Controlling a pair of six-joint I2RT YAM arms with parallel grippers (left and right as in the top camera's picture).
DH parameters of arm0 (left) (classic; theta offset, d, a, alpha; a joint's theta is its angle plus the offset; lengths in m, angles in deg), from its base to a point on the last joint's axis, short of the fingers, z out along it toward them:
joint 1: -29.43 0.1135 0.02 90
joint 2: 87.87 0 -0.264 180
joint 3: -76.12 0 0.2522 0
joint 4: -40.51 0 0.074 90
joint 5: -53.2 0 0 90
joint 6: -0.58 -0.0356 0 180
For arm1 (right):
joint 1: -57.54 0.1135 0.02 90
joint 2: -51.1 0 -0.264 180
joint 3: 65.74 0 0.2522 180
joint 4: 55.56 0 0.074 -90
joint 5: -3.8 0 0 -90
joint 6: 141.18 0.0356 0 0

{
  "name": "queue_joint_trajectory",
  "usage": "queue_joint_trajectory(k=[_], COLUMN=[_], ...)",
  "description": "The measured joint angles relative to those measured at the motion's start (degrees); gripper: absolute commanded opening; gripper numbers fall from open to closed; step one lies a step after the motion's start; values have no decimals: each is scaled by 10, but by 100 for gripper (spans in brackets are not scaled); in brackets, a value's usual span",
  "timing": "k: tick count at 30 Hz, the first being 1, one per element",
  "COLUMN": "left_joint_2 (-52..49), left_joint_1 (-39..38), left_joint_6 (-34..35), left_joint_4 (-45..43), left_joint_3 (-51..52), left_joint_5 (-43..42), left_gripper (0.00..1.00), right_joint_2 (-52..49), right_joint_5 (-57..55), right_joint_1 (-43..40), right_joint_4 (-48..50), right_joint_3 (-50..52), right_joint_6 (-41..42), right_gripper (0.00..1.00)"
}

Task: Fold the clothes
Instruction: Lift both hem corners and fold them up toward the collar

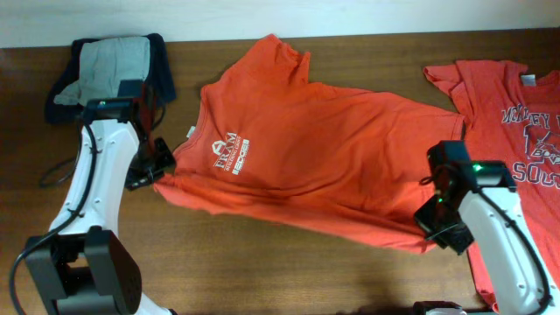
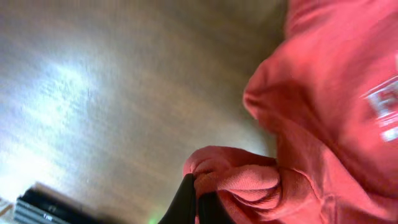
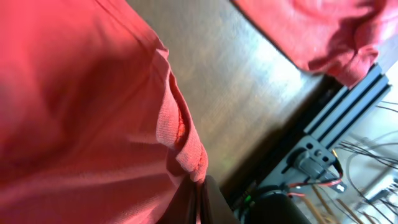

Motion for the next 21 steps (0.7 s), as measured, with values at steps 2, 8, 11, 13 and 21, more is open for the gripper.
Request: queue_joint_trajectory(k=[2,8,11,13,21], left_joint_2=[1,1,1,1,1], left_joint_1=[0,0,-2,-6,-40], left_joint_6=[0,0,0,0,-1], left_joint_4=[-12,-72,-107,-134,-229], left_joint_3=[-9,-16,-16,-17,-18], left_joint_5=[1,-2,-13,-19,-26], left_gripper=[0,0,0,0,0], right_joint_2=[0,-13,-33,-49,-78], right_joint_5=[-1,-2,-2,-2,-19], right_joint_1=[-8,-11,-11,-11,-11], right_joint_4=[6,39,60,78,138], right_joint_3=[-13,-33,-35,-35,-45], right_joint_6=[-7,-15,-18,-19,-24], right_gripper=[4,4,4,4,4])
